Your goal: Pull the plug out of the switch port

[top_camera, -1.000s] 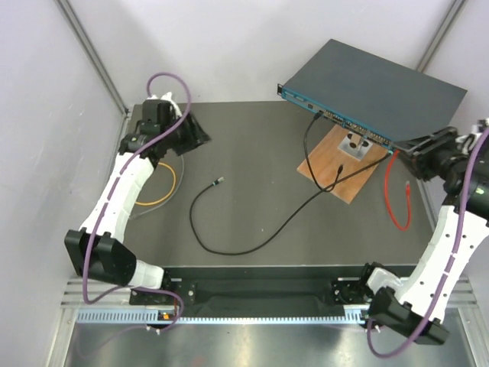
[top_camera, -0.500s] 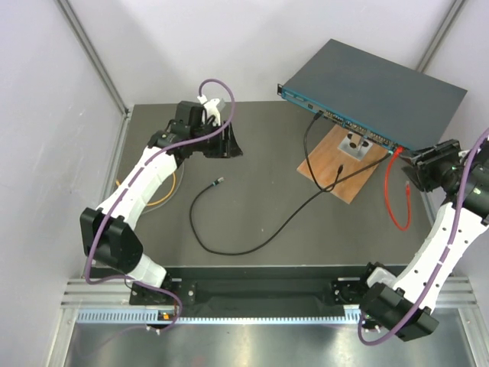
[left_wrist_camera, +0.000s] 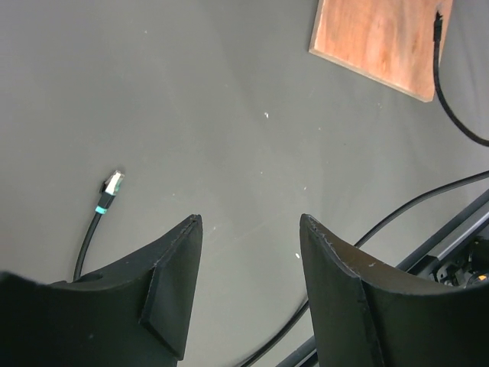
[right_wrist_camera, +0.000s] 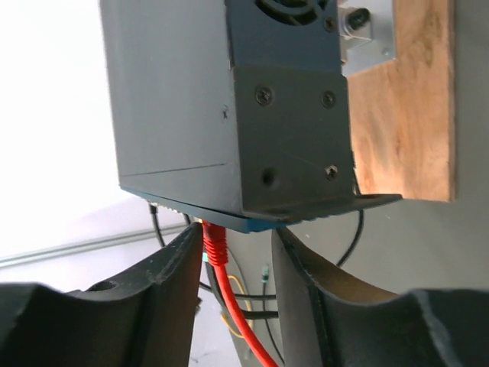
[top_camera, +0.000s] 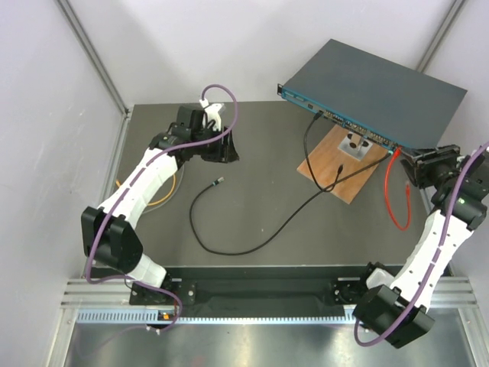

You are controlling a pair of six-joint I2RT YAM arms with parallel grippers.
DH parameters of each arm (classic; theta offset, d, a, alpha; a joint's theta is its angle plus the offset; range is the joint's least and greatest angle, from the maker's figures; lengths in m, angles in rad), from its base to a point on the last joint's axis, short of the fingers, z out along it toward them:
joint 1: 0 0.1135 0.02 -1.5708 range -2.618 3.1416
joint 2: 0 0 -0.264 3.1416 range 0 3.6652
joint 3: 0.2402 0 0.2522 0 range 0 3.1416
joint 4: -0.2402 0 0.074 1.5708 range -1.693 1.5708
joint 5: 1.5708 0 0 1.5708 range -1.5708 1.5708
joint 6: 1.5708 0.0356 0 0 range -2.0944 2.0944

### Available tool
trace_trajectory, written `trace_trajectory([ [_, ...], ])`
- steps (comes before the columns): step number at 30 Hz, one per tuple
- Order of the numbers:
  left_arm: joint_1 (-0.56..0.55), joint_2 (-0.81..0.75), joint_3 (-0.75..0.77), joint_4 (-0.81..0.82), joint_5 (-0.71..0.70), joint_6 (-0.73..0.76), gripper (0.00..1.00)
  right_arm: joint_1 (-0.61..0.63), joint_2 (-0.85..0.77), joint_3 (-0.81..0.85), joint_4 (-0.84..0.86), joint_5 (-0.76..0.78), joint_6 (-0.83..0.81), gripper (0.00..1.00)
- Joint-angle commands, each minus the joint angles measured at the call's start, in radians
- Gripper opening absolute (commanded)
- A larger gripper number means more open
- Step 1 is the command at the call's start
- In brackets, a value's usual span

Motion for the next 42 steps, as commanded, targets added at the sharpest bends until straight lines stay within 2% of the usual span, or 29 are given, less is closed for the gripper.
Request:
trace_trajectory([
  [1, 0.0, -0.034, -0.015, 0.016, -0.003, 0.025, 0.59, -0.01, -0.038, -0.029, 0.174, -0.03, 0.092, 0.4],
  [12, 0.003, -0.03, -0.034, 0.029, 0.024, 0.017, 0.59, -0.015, -0.055, -0.066, 0.238, -0.021, 0.183, 0.38],
  [14, 0.004, -0.034, -0.037, 0.029, 0.024, 0.016, 0.59, -0.015, -0.046, -0.071, 0.232, -0.024, 0.183, 0.35],
  [19, 0.003, -0.037, -0.048, 0.027, 0.027, 0.017, 0.59, -0.015, -0.049, -0.066, 0.206, -0.021, 0.157, 0.34],
  [24, 0.007, -0.039, -0.052, 0.03, 0.032, 0.016, 0.59, -0.013, -0.052, -0.103, 0.252, -0.018, 0.181, 0.34],
  [28, 0.01, -0.036, -0.048, 0.029, 0.038, 0.013, 0.59, -0.01, -0.049, -0.115, 0.246, -0.003, 0.178, 0.28],
  [39, 0.027, -0.027, -0.046, 0.042, 0.058, -0.003, 0.58, 0.019, -0.038, -0.14, 0.388, -0.039, 0.201, 0.29],
  [42, 0.032, -0.025, -0.051, 0.05, 0.07, -0.01, 0.58, 0.019, -0.038, -0.14, 0.363, -0.041, 0.181, 0.3],
])
